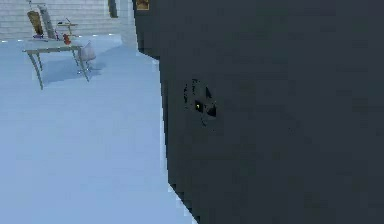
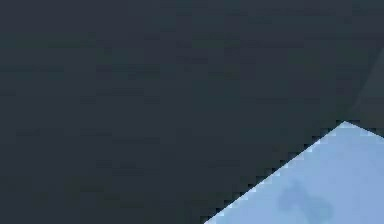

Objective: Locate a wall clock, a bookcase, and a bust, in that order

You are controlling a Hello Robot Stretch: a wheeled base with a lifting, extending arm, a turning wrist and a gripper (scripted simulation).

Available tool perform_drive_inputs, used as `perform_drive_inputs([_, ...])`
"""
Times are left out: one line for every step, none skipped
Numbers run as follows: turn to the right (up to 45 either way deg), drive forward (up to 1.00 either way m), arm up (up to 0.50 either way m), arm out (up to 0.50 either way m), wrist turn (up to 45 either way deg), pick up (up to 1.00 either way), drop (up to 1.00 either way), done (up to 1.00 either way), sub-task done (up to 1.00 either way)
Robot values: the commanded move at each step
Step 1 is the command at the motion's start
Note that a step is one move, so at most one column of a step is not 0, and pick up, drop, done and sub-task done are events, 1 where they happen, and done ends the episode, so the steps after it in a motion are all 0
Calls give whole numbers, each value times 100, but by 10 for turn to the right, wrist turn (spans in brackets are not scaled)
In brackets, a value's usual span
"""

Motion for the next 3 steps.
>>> perform_drive_inputs([0, 0, 0, 0, 0, 0, 0, 0, 100])
perform_drive_inputs([-330, 0, 0, 0, 0, 0, 0, 0, 0])
perform_drive_inputs([0, 100, 0, 0, 0, 0, 0, 0, 0])
